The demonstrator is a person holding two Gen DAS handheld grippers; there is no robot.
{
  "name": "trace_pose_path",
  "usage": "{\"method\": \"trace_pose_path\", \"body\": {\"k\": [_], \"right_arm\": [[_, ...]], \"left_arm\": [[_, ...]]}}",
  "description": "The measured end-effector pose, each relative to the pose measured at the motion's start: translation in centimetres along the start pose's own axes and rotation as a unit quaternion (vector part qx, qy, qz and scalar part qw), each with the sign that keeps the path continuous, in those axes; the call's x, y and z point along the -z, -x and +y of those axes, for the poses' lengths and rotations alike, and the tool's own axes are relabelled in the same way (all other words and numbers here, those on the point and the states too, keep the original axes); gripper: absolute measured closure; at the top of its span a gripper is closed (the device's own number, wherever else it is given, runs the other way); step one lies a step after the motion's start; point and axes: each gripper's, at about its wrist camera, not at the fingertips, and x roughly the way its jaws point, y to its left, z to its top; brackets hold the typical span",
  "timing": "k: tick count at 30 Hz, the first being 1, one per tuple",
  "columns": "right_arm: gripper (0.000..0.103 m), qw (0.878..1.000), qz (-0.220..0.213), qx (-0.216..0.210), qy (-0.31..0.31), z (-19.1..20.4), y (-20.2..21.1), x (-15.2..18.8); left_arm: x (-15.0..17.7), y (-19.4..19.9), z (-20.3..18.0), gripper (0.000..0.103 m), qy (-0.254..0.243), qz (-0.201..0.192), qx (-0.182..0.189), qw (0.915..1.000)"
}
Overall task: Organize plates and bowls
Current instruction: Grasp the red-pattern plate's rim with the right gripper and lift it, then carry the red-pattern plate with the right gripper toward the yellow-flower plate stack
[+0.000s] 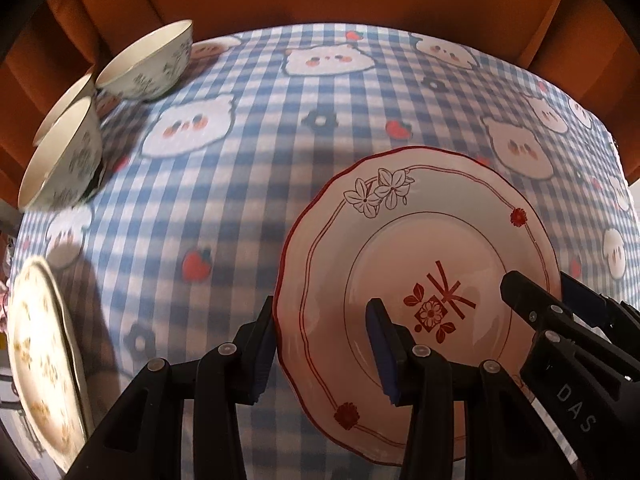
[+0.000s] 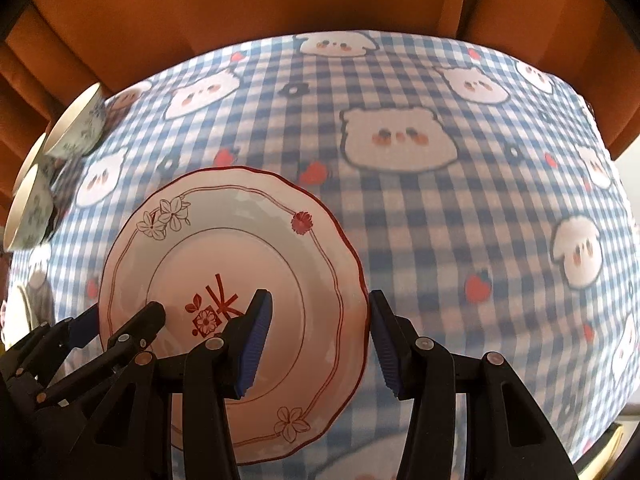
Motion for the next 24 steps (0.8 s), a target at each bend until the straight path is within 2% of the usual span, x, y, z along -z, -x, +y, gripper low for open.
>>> {"method": "trace_pose_path", "body": {"k": [6, 12, 16, 24], "right_arm": [[0.050, 1.000, 0.004, -0.006, 0.004, 0.3, 0.5, 1.5], [0.050, 1.000, -0.003, -0.011, 0.007, 0.2, 0.2, 1.2], [0.050, 1.000, 0.003, -0.009, 0.016, 0.4, -0.8, 0.5], [0.050, 1.000, 0.006, 0.001, 0.021, 0.5, -1.5, 0.0]], "left_arm": [[0.6, 0.2, 0.3, 0.059, 0.006, 0.002, 0.004, 1.0000], [-0.1, -0.1, 0.0, 0.058, 0.015, -0.007, -0.007, 0.9998], [-0.6, -0.4, -0.4, 0.052, 0.019, -0.011, -0.010, 0.9997], [-0.9, -0.6, -0.5, 0.053, 0.017, -0.012, -0.018, 0.9996]]}}
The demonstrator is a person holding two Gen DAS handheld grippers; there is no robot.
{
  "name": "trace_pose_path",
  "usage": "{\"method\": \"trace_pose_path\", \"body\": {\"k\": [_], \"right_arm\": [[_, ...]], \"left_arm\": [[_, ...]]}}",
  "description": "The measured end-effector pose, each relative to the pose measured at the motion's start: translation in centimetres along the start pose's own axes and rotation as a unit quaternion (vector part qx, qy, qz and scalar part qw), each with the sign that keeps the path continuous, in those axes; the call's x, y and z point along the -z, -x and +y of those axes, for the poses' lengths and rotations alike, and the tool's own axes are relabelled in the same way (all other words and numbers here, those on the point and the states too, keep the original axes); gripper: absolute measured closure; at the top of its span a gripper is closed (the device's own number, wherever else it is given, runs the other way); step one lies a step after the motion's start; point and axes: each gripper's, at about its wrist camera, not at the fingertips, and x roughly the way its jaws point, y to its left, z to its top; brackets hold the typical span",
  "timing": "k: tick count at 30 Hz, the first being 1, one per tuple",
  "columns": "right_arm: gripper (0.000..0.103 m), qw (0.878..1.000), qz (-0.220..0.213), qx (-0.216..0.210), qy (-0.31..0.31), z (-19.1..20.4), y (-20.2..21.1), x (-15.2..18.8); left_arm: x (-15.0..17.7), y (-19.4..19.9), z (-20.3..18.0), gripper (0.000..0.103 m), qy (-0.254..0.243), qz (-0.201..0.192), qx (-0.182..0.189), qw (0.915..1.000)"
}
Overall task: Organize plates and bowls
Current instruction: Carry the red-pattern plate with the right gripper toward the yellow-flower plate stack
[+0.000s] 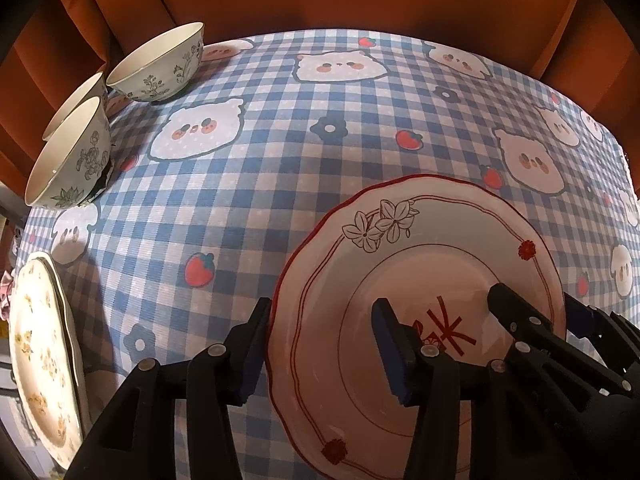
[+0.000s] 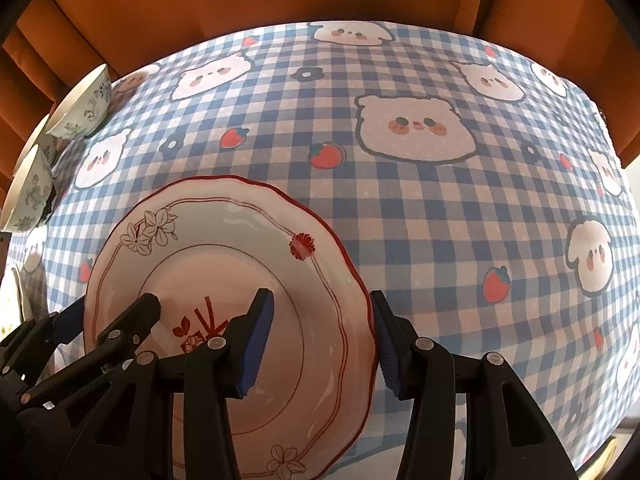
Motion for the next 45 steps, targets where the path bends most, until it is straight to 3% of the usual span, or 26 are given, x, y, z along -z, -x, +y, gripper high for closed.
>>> {"method": "trace_pose_path", "body": {"k": [6, 10, 18, 32, 45], "right_arm": [[0.050, 1.000, 0.002, 0.008, 0.004, 0.4, 0.1, 0.0], [0.050, 1.000, 0.007, 0.010, 0.006, 1.1, 0.5, 0.6], [0.050, 1.000, 0.005, 0.026, 0.001, 3.9, 2.6, 3.2], [0.050, 0.997, -0.035, 0.065, -0.032, 11.6, 8.1, 6.6], [0.050, 0.996, -0.066, 0.065, -0.021, 20.1, 10.8, 8.6]], "left_arm": [[0.4, 0.6, 0.3, 0.054, -0.008, -0.010, -0.006, 0.9999], [1.3, 1.1, 1.7, 0.054, 0.003, -0.003, 0.008, 1.0000], [2.8, 3.5, 4.3, 0.053, -0.014, -0.026, 0.030, 0.9991], [5.6, 7.4, 12.2, 0.053, -0.039, -0.033, 0.075, 0.9959], [7.4, 9.8, 21.2, 0.053, -0.021, -0.066, 0.076, 0.9947]]}}
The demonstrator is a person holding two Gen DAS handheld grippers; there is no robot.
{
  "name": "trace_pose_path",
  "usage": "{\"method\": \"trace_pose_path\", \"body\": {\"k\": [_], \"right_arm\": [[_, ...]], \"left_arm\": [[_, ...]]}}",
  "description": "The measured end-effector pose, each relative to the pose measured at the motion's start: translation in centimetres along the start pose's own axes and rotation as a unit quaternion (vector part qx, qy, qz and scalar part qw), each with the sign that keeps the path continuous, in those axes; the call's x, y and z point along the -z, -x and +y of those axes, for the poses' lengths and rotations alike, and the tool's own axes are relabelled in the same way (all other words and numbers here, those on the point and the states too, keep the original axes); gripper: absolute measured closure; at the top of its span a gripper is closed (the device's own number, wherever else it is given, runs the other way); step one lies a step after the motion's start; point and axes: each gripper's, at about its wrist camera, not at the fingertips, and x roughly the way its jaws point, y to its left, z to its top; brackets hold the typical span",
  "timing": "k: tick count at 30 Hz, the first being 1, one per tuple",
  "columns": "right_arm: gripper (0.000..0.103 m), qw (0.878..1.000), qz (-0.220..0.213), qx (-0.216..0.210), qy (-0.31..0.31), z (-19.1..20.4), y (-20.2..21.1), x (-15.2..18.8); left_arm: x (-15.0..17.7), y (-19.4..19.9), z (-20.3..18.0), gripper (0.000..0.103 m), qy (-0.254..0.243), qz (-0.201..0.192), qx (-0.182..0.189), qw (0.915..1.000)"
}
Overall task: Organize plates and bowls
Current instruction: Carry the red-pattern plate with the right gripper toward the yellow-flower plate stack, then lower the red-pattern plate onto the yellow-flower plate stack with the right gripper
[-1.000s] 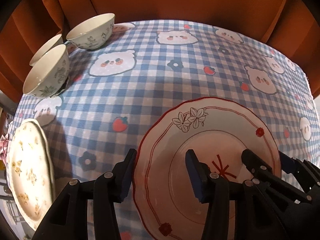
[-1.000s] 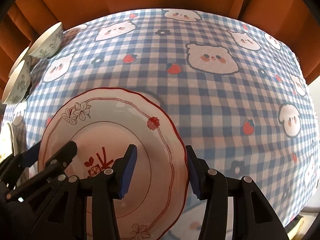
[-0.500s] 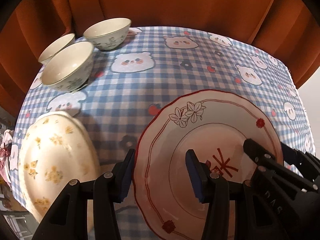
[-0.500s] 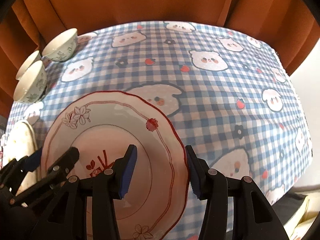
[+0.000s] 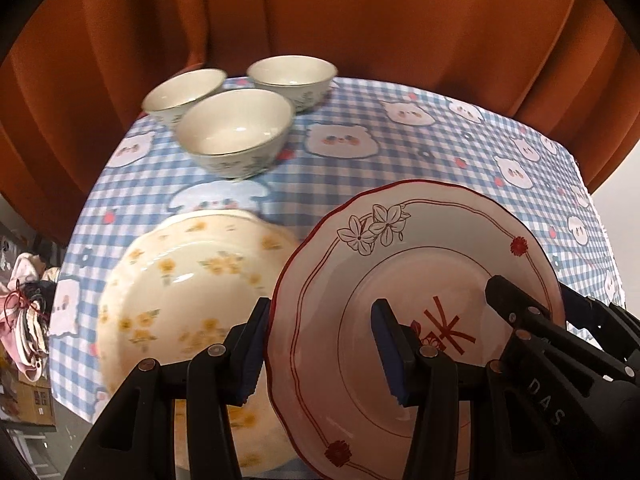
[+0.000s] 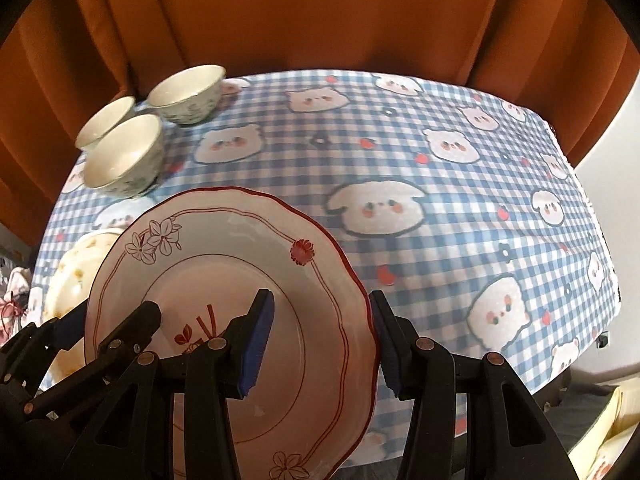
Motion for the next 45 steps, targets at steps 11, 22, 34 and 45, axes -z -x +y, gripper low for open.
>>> {"method": "trace_pose_path", "body": {"k": [11, 22, 34, 45], "right_arm": [[0.050, 0.999, -0.002, -0.017, 0.033, 7.6, 0.3, 1.1], [0.050, 0.996, 0.031, -0.027, 0.078, 13.5, -2.4, 0.7], [0.050, 0.994, 0.067, -0.022, 0.081, 14.7, -4.9, 0.7], [0.052, 0.994, 0.069, -0.054, 0.064, 13.6, -4.4, 1.7]], "left_arm": [[1.3, 0.4, 7.3, 0.053, 0.043, -0.001, -0.018, 0.9989], [1.8, -1.4, 11.7, 0.053, 0.077, 0.021, -0.033, 0.9963], [2.1, -2.1, 11.8, 0.053, 0.055, 0.018, -0.046, 0.9973], [2.4, -2.1, 11.1, 0.052, 0.033, 0.010, -0.063, 0.9974]]}}
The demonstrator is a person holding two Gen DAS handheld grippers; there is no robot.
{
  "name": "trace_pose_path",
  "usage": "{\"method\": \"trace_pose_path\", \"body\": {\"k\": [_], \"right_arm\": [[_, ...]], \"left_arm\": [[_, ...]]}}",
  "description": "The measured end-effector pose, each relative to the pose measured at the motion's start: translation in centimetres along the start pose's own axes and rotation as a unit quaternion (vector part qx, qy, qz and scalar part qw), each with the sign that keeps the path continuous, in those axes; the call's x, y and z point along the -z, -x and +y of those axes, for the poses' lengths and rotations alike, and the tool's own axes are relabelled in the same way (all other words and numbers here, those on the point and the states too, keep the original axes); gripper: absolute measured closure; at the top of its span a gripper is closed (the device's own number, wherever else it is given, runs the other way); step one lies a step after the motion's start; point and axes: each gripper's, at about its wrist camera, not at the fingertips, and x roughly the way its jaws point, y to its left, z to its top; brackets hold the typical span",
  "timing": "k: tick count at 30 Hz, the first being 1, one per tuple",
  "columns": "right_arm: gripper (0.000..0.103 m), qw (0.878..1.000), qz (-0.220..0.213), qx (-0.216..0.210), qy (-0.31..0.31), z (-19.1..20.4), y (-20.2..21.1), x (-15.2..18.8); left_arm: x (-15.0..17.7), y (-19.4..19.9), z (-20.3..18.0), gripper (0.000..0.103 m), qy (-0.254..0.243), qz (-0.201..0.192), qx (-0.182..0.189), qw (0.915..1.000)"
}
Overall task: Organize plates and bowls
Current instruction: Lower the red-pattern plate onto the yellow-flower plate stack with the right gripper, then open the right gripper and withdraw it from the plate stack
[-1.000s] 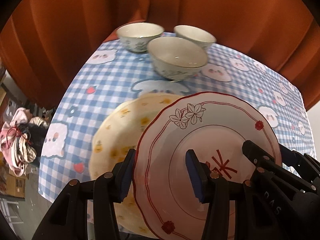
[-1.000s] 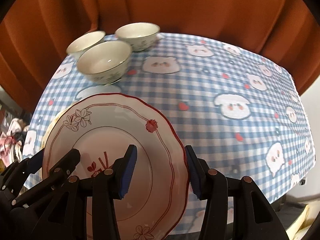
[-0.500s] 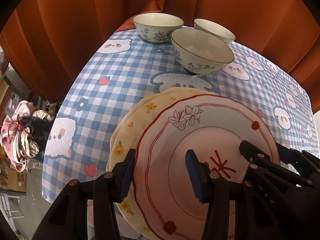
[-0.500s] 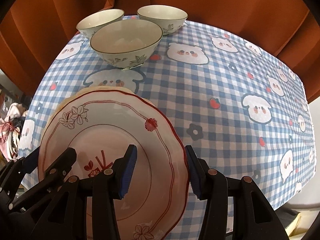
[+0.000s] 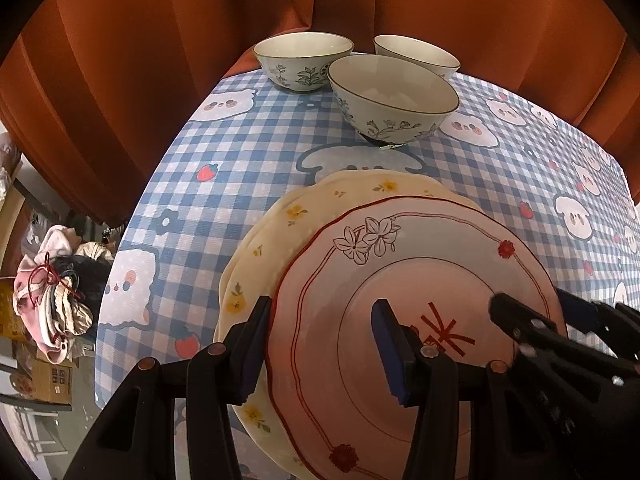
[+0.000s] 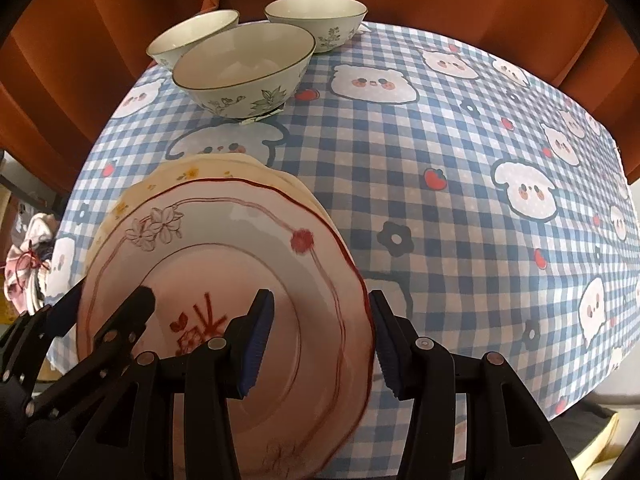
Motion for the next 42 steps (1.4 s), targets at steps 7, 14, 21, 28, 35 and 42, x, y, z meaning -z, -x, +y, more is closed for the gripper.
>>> {"method": "trace_pose_path", "body": {"k": [7, 14, 21, 28, 35, 42], "right_arm": [[0.073, 1.000, -0.002, -0.012, -0.013, -1.4, 0.9, 0.8], [0.076, 1.000, -0.004, -0.006, -0.004, -0.8, 0.7, 0.7], [0.075, 1.000, -0.016, -0.003, 0.023, 0.6, 0.0, -0.7], [0.073, 0.999, -0.021, 0.010, 0.031, 1.2, -0.1, -1.0], [0.057, 0.999, -0.023, 0.019, 0.028, 1.2, -0.2, -0.9], [0.032, 0.999, -0.041, 0.016, -0.008, 0.2, 1.2, -0.8]], "left_arm": [[-0.1, 0.0, 0.1, 0.049, 0.004, -0.002, 0.003, 1.0000], [-0.2, -0.1, 0.1, 0.041, 0.005, -0.001, -0.016, 0.9999], [-0.3, -0.1, 1.1, 0.036, 0.019, 0.001, -0.018, 0.9997], [-0.2, -0.1, 1.1, 0.030, 0.014, 0.006, -0.010, 0.9998], [0.0, -0.1, 1.5, 0.025, 0.018, 0.011, -0.013, 0.9997], [-0.2, 1.0, 1.8, 0.017, 0.013, 0.000, -0.013, 0.9998]]}}
